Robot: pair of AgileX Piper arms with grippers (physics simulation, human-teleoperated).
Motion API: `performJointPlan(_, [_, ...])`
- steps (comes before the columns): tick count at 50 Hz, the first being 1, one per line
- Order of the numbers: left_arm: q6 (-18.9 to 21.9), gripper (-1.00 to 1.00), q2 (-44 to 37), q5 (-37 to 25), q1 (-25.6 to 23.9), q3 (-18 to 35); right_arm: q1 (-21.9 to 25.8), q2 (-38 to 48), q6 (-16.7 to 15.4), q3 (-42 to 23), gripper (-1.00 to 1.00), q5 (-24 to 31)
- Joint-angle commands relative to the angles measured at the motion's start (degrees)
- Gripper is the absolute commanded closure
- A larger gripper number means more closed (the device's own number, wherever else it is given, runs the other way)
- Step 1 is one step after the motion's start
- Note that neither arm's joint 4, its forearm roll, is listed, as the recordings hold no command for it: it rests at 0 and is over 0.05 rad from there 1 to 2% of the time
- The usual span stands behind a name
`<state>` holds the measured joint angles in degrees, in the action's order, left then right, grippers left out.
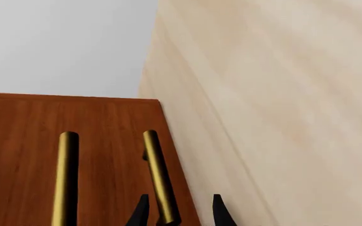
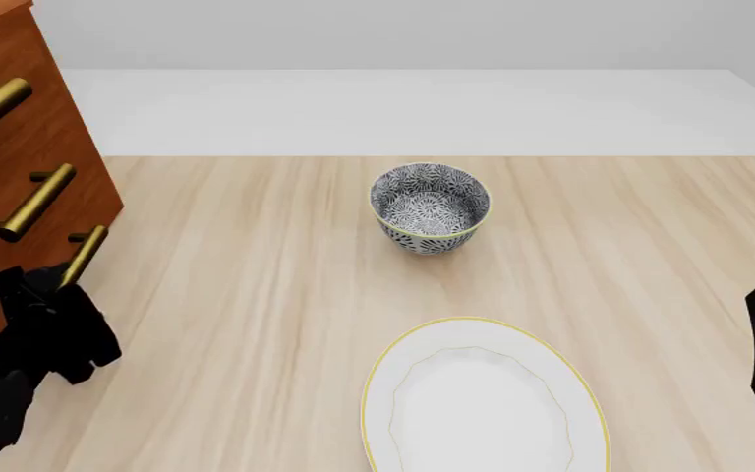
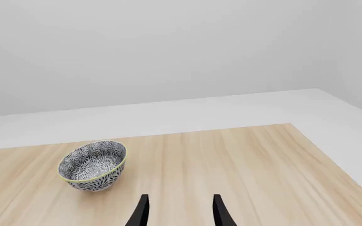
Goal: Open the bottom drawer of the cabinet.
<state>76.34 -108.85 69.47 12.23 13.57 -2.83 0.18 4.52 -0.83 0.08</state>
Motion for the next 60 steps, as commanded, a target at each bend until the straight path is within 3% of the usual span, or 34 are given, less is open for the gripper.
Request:
performJointPlan(1, [0.6, -1.0, -0.9, 0.2, 0.7, 0.4, 0.0, 0.0, 0.0, 0.0, -1.0, -0.1])
performJointPlan(41, [3.4, -1.0, -3.0, 0.3, 3.5, 3.0, -0.2, 0.0, 0.0, 0.3, -1.0, -0.3])
performJointPlan(42, [3.5, 1.0, -2.9, 0.3, 3.5, 3.0, -0.2, 0.0, 0.1, 0.3, -1.0, -0.3])
performJointPlan(60, [4.3, 1.0, -0.4, 0.4, 2.0, 2.8, 0.0, -0.1, 0.4, 0.4, -1.0, -0.5])
